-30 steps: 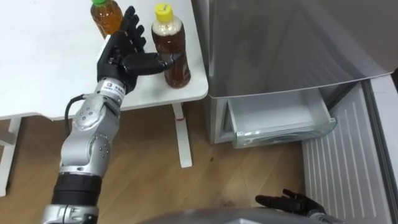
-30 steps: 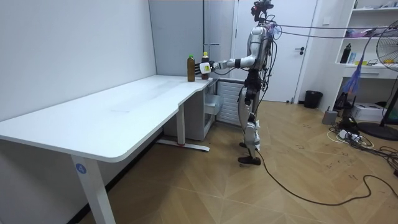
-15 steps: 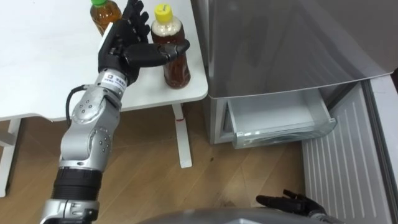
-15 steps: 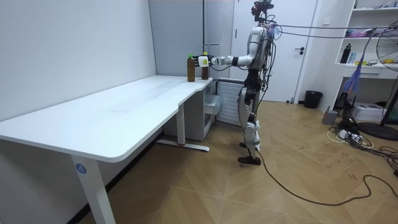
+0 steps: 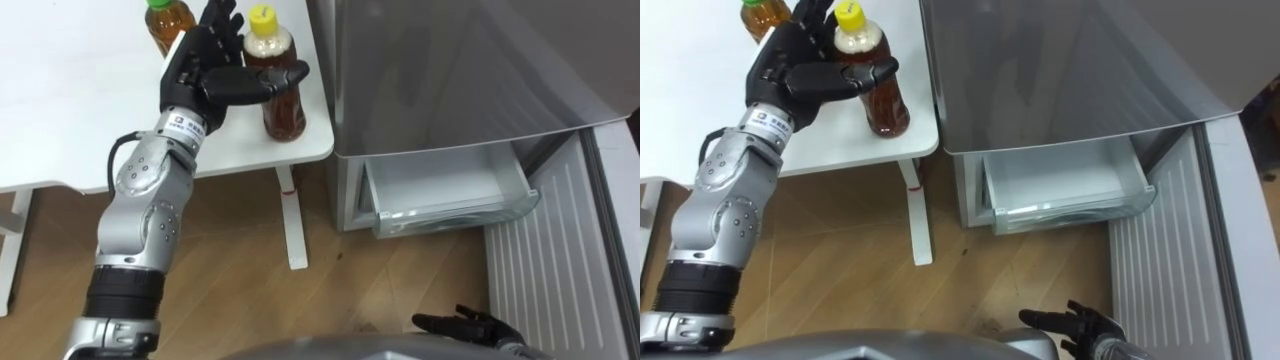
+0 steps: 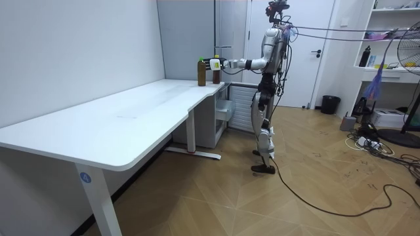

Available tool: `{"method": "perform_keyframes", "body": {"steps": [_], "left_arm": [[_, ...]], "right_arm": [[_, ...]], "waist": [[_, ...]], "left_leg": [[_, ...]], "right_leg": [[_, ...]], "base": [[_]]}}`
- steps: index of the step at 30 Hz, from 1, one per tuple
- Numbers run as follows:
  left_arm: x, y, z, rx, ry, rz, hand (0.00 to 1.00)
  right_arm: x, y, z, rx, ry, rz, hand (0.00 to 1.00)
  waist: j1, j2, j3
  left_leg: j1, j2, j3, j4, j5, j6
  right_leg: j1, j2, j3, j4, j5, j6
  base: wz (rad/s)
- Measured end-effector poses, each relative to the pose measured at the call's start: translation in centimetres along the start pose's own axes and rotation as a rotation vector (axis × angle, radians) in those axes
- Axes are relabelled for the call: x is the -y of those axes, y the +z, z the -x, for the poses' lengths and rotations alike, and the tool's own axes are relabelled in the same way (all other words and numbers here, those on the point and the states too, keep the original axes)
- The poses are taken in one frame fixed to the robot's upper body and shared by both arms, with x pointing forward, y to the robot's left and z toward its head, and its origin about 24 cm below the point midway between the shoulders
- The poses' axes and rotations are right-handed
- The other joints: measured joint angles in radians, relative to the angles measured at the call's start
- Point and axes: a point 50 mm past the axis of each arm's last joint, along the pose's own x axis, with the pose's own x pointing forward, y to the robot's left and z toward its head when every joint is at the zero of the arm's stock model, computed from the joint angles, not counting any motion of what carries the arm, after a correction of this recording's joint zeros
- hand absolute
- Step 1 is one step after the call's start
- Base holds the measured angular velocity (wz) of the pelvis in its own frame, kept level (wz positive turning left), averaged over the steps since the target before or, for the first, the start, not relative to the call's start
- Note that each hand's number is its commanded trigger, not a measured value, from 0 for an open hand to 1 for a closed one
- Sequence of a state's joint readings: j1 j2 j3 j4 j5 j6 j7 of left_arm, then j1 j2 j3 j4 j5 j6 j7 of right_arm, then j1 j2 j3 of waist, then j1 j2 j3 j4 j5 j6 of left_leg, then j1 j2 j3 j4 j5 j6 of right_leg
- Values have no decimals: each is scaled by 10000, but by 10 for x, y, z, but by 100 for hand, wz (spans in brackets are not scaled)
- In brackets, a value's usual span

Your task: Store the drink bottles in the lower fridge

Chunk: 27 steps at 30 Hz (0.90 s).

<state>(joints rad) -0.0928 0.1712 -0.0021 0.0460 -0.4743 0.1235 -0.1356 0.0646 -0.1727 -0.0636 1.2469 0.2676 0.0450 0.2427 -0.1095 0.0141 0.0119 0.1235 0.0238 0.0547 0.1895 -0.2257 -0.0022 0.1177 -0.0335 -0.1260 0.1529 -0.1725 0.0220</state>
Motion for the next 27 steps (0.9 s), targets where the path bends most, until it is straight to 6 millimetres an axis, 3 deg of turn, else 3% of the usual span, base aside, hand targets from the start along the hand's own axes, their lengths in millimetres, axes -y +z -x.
{"method": "perform_keyframes", "body": {"steps": [19, 20, 21, 22, 23, 27], "left_arm": [[1, -1, 0, -41, -128, -79, 0], [1, -1, 0, -55, -134, -79, 20], [0, -2, 0, -118, -134, -70, 60], [0, -5, 0, -205, -138, -52, 76], [-1, -5, 0, -241, -157, -44, 100], [-1, -8, 0, -347, -177, -26, 100]], "right_arm": [[0, 3, 0, 57, -66, 54, 0], [0, 3, 0, 46, -86, 67, 0], [0, 3, 0, 40, -109, 108, 0], [0, 3, 0, 48, -118, 136, 0], [0, 3, 0, 49, -124, 136, 0], [0, 3, 0, 62, -169, 139, 0]], "waist": [[-138, 29, -51], [-155, 36, -55], [-184, 51, -64], [-212, 61, -71], [-221, 62, -71], [-223, 55, -64]], "left_leg": [[-96, 1, -2, 20, 0, 0], [-88, 1, -1, 17, 0, 0], [-73, 1, 2, 16, 0, 0], [-64, 1, 4, 16, 1, 0], [-62, 1, 5, 17, 1, 0], [-69, 3, 25, 16, 1, 0]], "right_leg": [[-44, 0, -12, 32, 2, -3], [-43, 1, -10, 37, 2, -3], [-43, 1, -1, 56, 2, -3], [-44, 2, -1, 70, 2, -3], [-48, 2, -1, 76, 2, -3], [-116, 1, 22, 174, 2, -3]], "base": [[0], [0], [0], [-3], [0], [0]]}}
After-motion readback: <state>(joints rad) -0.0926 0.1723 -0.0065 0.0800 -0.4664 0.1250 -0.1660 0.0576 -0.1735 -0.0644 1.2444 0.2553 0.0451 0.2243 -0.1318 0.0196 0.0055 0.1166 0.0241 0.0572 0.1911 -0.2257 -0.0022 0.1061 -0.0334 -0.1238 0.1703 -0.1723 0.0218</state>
